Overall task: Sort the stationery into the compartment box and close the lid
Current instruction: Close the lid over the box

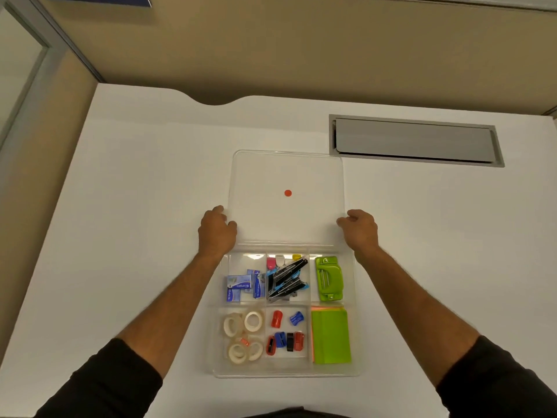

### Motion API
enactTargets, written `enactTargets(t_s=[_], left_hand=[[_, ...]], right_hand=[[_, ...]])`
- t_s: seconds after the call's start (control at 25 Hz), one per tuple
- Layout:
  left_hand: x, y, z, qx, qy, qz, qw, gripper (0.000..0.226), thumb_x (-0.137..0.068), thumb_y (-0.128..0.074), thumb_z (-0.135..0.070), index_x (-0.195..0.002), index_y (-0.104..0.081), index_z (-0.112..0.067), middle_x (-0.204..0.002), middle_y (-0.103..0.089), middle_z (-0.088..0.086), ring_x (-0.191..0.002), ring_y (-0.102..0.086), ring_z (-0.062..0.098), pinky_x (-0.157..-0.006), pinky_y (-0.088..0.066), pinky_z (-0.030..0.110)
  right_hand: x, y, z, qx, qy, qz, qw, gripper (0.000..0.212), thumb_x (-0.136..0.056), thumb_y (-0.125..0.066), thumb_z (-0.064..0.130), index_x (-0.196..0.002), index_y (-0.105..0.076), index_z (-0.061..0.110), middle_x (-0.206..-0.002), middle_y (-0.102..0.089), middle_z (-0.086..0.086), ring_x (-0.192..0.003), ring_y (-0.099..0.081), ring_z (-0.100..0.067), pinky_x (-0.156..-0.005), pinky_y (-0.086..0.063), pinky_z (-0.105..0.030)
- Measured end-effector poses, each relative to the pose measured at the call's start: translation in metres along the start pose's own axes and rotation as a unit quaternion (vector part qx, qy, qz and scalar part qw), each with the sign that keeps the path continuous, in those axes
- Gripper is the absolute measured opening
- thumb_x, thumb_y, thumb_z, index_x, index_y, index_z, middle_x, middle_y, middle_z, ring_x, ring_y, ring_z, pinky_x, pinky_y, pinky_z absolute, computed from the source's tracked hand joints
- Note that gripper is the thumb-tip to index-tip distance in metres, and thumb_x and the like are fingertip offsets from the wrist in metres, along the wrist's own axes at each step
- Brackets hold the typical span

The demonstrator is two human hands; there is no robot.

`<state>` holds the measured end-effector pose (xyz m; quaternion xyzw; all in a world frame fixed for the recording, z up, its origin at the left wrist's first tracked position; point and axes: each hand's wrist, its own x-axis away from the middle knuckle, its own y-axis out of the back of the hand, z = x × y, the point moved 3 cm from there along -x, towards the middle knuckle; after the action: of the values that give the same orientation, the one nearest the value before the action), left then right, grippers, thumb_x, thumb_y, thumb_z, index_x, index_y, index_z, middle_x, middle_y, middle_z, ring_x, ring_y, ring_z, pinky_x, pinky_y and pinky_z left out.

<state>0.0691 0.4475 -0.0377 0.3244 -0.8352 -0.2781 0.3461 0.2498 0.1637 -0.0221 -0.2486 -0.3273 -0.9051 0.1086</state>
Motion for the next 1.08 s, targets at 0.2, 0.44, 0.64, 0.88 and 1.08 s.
enactTargets(t_s=[0.2, 0.44, 0.64, 0.88, 1.08], left_hand=[[-0.013, 0.001, 0.005, 0.078, 0.038, -0.007, 0.996, 0.034, -0.090, -0.062, -0.004, -0.124, -0.062, -0.004, -0.119, -0.064, 0.013, -0.112, -0.059, 0.027, -0.092, -0.041, 0.026], [-0.020, 0.024, -0.006, 0.234, 0.083, -0.024, 0.968, 0.034, -0.087, -0.059, 0.003, -0.119, -0.067, -0.008, -0.115, -0.065, 0.006, -0.095, -0.061, 0.012, -0.077, -0.047, 0.012], [0.002, 0.049, -0.026, 0.301, 0.048, -0.037, 0.952, 0.032, -0.085, -0.064, -0.001, -0.114, -0.069, -0.013, -0.103, -0.066, 0.001, -0.090, -0.060, 0.012, -0.079, -0.048, 0.018], [0.065, 0.077, -0.029, 0.328, 0.001, -0.051, 0.943, 0.031, -0.083, -0.064, -0.002, -0.110, -0.071, -0.016, -0.105, -0.068, 0.005, -0.091, -0.062, 0.016, -0.084, -0.051, 0.027], [0.129, 0.081, -0.002, 0.335, -0.013, -0.070, 0.940, 0.031, -0.083, -0.064, -0.004, -0.108, -0.071, -0.021, -0.106, -0.070, 0.000, -0.094, -0.065, 0.015, -0.074, -0.050, 0.020]], right_hand=[[-0.006, -0.002, 0.000, -0.146, -0.065, 0.035, 0.987, 0.048, -0.086, -0.066, 0.002, -0.133, -0.055, 0.003, -0.117, -0.059, -0.008, -0.099, -0.055, -0.020, -0.094, -0.050, -0.033], [-0.004, 0.007, 0.026, -0.309, -0.060, 0.039, 0.948, 0.042, -0.083, -0.059, -0.018, -0.122, -0.060, -0.002, -0.104, -0.058, -0.011, -0.085, -0.066, -0.026, -0.085, -0.057, -0.031], [0.013, 0.029, 0.044, -0.299, -0.010, 0.017, 0.954, 0.037, -0.085, -0.060, -0.012, -0.120, -0.063, 0.001, -0.096, -0.063, -0.009, -0.080, -0.067, -0.024, -0.081, -0.060, -0.033], [0.066, 0.064, 0.039, -0.246, 0.054, 0.000, 0.968, 0.037, -0.083, -0.067, -0.001, -0.119, -0.067, 0.008, -0.103, -0.067, -0.004, -0.079, -0.062, -0.016, -0.060, -0.056, -0.028], [0.114, 0.081, 0.001, -0.205, 0.089, 0.009, 0.975, 0.036, -0.083, -0.067, 0.005, -0.119, -0.068, 0.011, -0.099, -0.069, -0.003, -0.074, -0.059, -0.012, -0.055, -0.047, -0.025]])
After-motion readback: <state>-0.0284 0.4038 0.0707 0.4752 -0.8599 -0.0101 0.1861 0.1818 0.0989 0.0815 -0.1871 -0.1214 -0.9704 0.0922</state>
